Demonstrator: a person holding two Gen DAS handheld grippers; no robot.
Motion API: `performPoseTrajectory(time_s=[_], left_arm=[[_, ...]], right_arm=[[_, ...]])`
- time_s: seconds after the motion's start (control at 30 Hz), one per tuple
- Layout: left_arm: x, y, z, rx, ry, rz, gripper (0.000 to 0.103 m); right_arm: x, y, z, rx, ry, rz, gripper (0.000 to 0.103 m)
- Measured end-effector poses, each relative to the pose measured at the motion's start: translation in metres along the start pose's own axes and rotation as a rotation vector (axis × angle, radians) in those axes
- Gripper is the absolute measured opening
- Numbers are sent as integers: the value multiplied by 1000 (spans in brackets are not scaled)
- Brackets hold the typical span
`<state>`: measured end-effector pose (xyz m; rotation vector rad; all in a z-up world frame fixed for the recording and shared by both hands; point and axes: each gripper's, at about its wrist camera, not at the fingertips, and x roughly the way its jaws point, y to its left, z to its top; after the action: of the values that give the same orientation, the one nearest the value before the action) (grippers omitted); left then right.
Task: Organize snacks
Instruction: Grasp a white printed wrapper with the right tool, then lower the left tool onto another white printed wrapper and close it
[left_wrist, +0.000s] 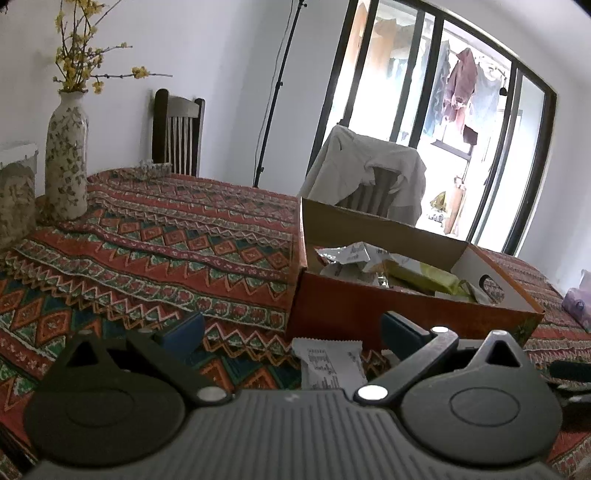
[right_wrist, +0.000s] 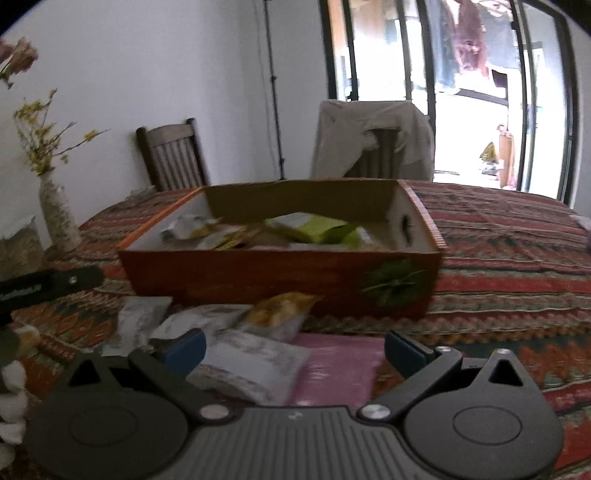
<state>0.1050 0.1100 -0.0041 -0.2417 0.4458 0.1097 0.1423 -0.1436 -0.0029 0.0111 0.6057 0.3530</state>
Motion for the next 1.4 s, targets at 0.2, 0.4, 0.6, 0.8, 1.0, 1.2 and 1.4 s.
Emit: performPoseTrajectory(time_s=[0.2,0.4,0.6,0.8,1.0,1.2,1.4], left_arm=[[4,0,-1,0,28,-5,103],[6,2,-1,-9,37,0,103],[9,2,-2,-7,52,4,103],[15,1,-3,-4,81,9,103],[26,-5,-7,24,143,-6,103],[39,-17,-13,84,204,-9,103],[49,-25,-18,124,244,27,103]], right_arm=[[13,7,-8,25,27,0,99],[8,11,-12,13,-1,51,57],[-6,16,-15,-48,-68,72,38],[-23,-3,-10,-5,-149,56,37],[-25,-35,-8,52,-189,-35,37],[-16,-67,-6,140,-207,-89,37],[-12,-71,-13,145,-206,-71,37]])
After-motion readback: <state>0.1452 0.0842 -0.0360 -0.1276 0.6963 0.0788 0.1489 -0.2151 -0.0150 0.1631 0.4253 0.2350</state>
